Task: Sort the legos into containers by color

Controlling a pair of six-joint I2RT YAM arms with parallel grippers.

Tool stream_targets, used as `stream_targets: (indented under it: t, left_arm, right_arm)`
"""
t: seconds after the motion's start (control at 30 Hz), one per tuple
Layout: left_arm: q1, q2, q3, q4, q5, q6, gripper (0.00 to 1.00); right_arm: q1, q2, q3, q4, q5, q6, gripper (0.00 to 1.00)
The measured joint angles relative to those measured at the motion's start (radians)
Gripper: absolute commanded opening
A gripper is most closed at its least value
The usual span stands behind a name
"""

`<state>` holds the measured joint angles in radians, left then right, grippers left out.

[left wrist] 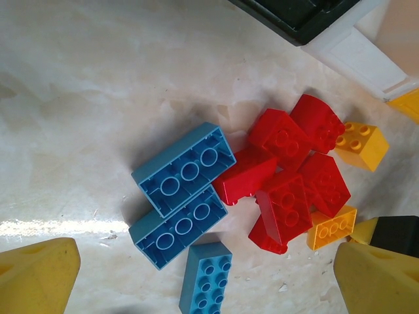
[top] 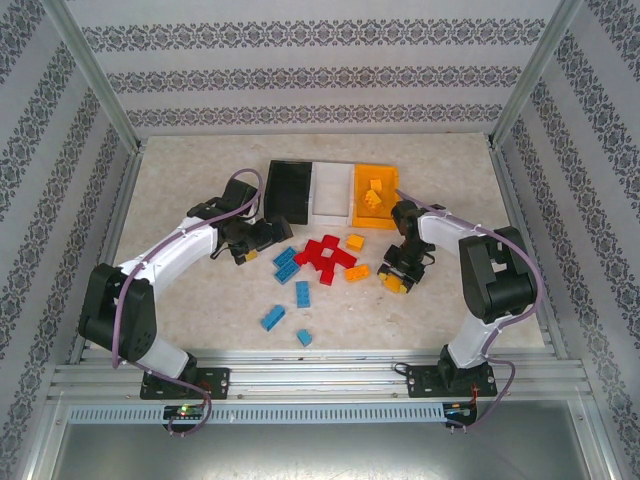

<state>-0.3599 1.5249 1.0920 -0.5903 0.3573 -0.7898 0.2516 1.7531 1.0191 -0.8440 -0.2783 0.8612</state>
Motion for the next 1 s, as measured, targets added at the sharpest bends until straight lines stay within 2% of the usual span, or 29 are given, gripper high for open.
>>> stream_targets:
  t: [0.27, 0.47, 0.7, 0.9, 1.0]
  left_arm:
    - [0.000, 0.000, 0.000, 0.000, 0.000, 0.000, 1.00]
    - [0.000, -0.006, 0.000, 0.000, 0.000, 0.000, 1.00]
    - [0.000, -0.057, -0.010, -0.001, -0.020, 0.000, 1.00]
    - [0.000, -0.138, -0.054, -0.031, -0.049, 0.001, 1.00]
    - [0.000, -0.168, -0.072, -0.050, -0.059, 0.001, 1.00]
  right_arm:
    - [-0.013, -0.039, 0.112, -0.031, -0.002, -0.005, 0.36]
    - [-0.069, -0.028, 0.380, -0.050, -0.004, -0.028, 0.36]
    - [-0.099, 0.150, 0.684, -0.058, -0.004, -0.057, 0.37]
    - [-0.082, 0.322, 0.821, -0.094, -0.003, -0.085, 0.39]
    - [-0.057, 0.359, 0.845, -0.108, -0.003, -0.092, 0.43]
